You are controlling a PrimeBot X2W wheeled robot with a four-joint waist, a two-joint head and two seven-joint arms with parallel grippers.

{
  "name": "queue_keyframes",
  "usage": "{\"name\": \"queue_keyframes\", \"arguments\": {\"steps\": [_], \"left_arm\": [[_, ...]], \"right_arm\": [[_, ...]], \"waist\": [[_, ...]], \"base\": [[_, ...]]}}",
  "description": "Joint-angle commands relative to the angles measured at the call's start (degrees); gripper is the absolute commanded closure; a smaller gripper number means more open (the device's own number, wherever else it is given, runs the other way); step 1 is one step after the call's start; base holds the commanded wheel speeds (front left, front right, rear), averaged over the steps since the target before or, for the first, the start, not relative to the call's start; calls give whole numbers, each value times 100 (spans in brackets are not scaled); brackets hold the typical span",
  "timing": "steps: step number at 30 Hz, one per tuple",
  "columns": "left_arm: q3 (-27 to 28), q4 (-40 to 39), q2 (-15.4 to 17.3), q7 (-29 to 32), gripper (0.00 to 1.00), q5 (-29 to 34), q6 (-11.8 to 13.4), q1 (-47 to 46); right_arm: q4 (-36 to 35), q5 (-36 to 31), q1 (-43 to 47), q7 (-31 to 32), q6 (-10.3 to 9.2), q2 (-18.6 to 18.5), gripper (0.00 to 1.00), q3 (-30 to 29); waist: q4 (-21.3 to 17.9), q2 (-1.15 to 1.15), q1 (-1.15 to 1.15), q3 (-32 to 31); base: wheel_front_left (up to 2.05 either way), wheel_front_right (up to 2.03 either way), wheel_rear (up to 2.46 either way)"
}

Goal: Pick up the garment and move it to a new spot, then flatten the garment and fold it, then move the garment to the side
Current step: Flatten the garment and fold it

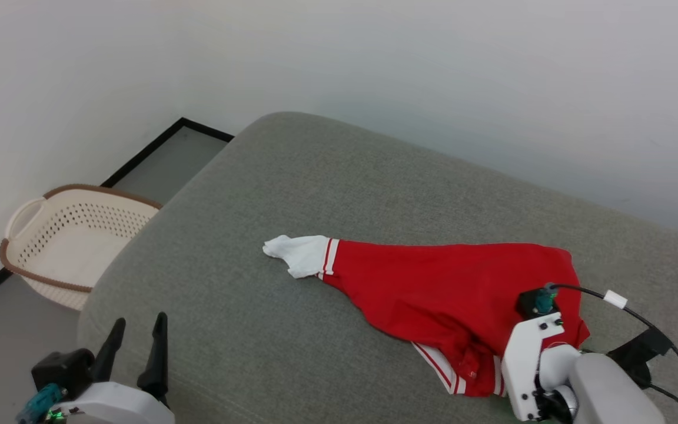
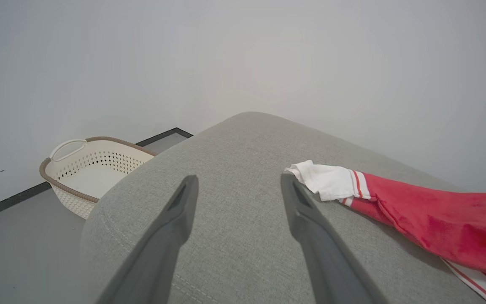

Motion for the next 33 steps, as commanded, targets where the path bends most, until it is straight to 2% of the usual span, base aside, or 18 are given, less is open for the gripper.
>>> {"name": "queue_keyframes", "arguments": {"steps": [1, 20, 28, 33], "left_arm": [[14, 0, 2, -1, 0, 29, -27, -8], [-160, 142, 108, -2, 0, -13, -109, -98], [-219, 131, 95, -1, 0, -64, -126, -116], [-225, 130, 77, -1, 0, -93, -130, -98]], "right_arm": [[31, 42, -30, 1, -2, -72, 100, 20], [-362, 211, -72, -228, -3, -1291, 100, -395], [-529, 206, 114, -30, -3, -1781, 100, -575], [-713, 185, 369, 192, -3, -1906, 100, -812]], "waist": [[-16, 0, 0, -21], [-460, 0, 0, -206], [-609, 0, 0, -122], [-691, 0, 0, -44]], "base": [[0, 0, 0], [0, 0, 0], [0, 0, 0], [0, 0, 0]]}}
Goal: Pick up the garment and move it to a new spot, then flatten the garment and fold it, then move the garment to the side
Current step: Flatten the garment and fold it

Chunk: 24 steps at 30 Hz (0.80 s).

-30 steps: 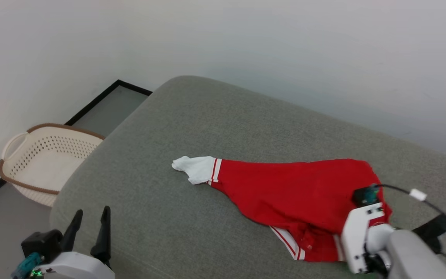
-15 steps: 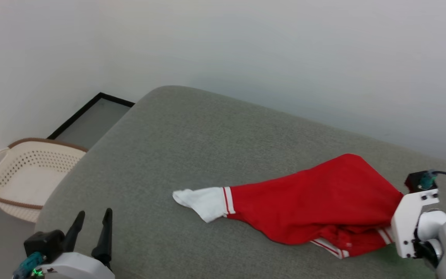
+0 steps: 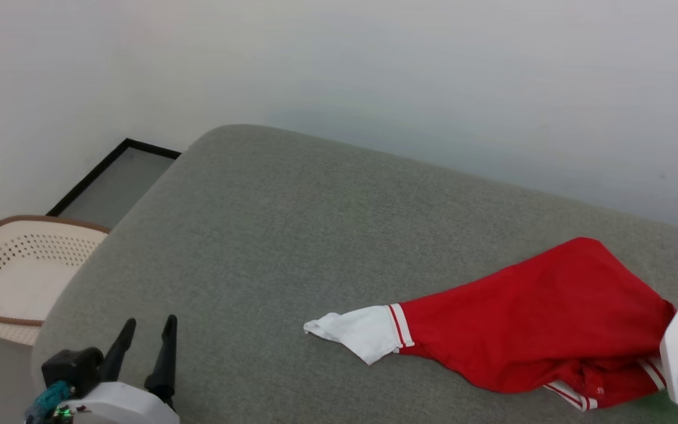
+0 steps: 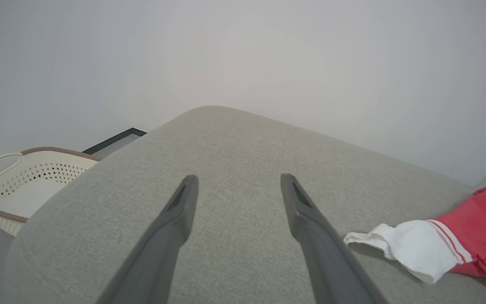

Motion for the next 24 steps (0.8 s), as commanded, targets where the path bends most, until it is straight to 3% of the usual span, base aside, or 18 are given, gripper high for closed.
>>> {"name": "queue_keyframes", "arguments": {"steps": [1, 10, 19, 20, 21, 22, 24], "left_arm": [[-4, 3, -26, 0, 0, -35, -8, -32], [-158, 90, -66, 0, 0, -56, -32, -144], [-242, 196, -24, 0, 0, -100, -49, -233], [-252, 204, -22, 0, 0, -102, -42, -240], [-256, 211, -16, 0, 0, -110, -39, -243], [-258, 220, -6, 0, 0, -119, -40, -238], [-267, 228, 10, 0, 0, -139, -42, -225]], "right_arm": [[-71, -25, 194, 52, -4, -7, 100, -101], [-37, -157, 668, -19, -5, 319, 100, -407], [167, -234, 440, -121, -4, 513, 98, -461], [181, -254, 406, -143, -4, 505, 81, -443], [197, -259, 379, -154, -4, 504, 52, -420], [198, -251, 346, -196, -4, 513, 0, -399], [222, -242, 282, -218, -4, 496, 0, -352]], "waist": [[-51, 0, 0, 57], [-151, 0, 0, 189], [-228, 0, 0, 206], [-235, 0, 0, 198], [-245, 0, 0, 186], [-258, 0, 0, 169], [-283, 0, 0, 136]], "base": [[0, 0, 0], [0, 0, 0], [0, 0, 0], [0, 0, 0], [0, 0, 0], [0, 0, 0], [0, 0, 0]]}}
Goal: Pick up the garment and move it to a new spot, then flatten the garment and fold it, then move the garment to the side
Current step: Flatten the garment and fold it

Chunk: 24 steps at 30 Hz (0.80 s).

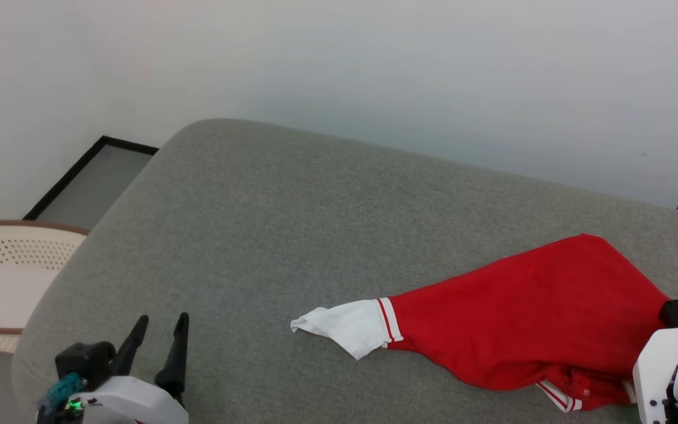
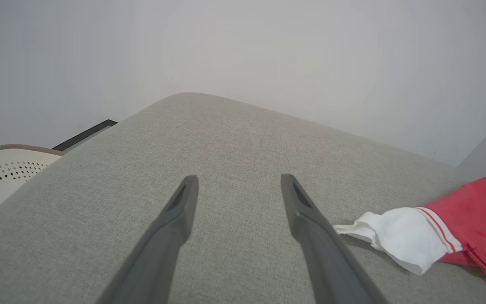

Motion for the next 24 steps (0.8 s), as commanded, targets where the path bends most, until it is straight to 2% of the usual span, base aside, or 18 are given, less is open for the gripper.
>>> {"name": "queue_keyframes", "arguments": {"steps": [1, 10, 18, 23, 24], "left_arm": [[-10, 12, 40, -2, 0, -37, -16, -14], [30, -52, 124, -2, 0, -69, -5, 116], [222, -329, 97, -2, 0, 31, 83, 356], [358, -505, 19, -1, 0, 102, 125, 498], [358, -505, 19, -1, 0, 102, 125, 498]], "right_arm": [[25, 17, -102, -20, -4, 0, 0, 78], [-251, 299, -158, -300, -4, -27, 0, 294], [-1192, 791, 240, -1202, -4, -206, 0, 788], [-1811, 796, 582, -2197, -5, -270, 0, 1088], [-1811, 796, 582, -2197, -5, -270, 0, 1088]], "waist": [[-44, 0, 0, -58], [-273, 0, 0, -182], [-772, 0, 0, -244], [-1034, 0, 0, -236], [-1034, 0, 0, -236]], "base": [[0, 0, 0], [0, 0, 0], [0, 0, 0], [0, 0, 0], [0, 0, 0]]}}
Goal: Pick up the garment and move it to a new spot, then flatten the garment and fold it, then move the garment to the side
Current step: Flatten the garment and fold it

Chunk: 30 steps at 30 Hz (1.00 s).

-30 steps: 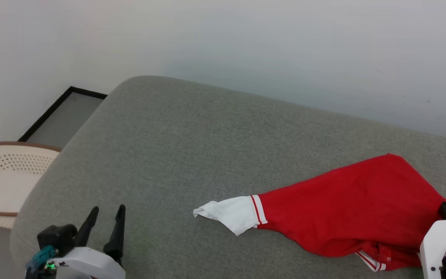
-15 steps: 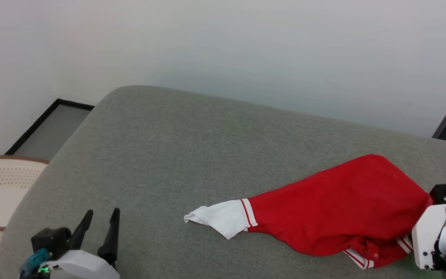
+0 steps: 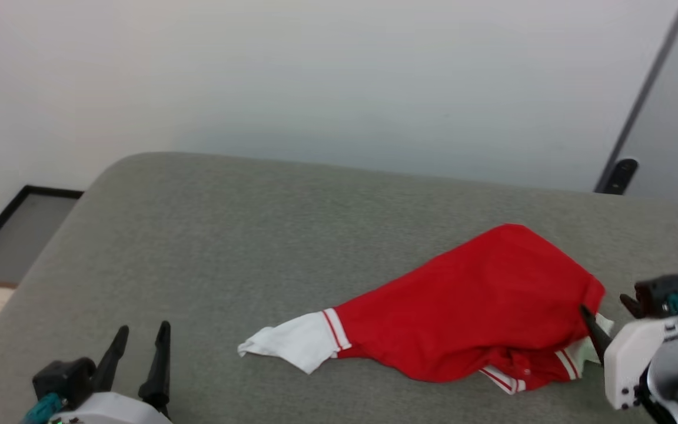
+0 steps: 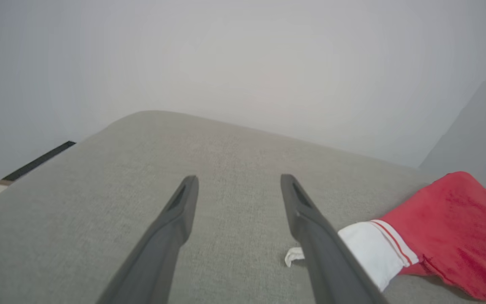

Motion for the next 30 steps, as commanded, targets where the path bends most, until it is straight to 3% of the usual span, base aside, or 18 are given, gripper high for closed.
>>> {"name": "queue_keyframes", "arguments": {"steps": [1, 10, 15, 20, 30], "left_arm": [[6, -27, -33, 0, 0, 42, 25, 57], [302, -186, -133, 0, 0, 211, 19, 261], [385, -203, -181, 0, 0, 253, -18, 243], [399, -180, -200, -1, 0, 302, -55, 140], [131, 10, -278, 0, 0, 323, -97, -58]], "right_arm": [[0, 15, 105, -54, -6, -11, 0, -21], [-448, -576, 620, -1996, -6, 231, 0, -295], [-394, -794, 858, -2335, -6, 553, 0, -669], [-166, -567, 593, -1763, -6, 500, 0, -458], [201, 331, -239, 562, -6, 90, 0, 175]], "waist": [[-156, 0, 0, 1], [-495, 0, 0, 76], [-520, 0, 0, 115], [-420, 0, 0, 159], [76, 0, 0, 167]], "base": [[0, 0, 0], [0, 0, 0], [0, 0, 0], [0, 0, 0], [0, 0, 0]]}}
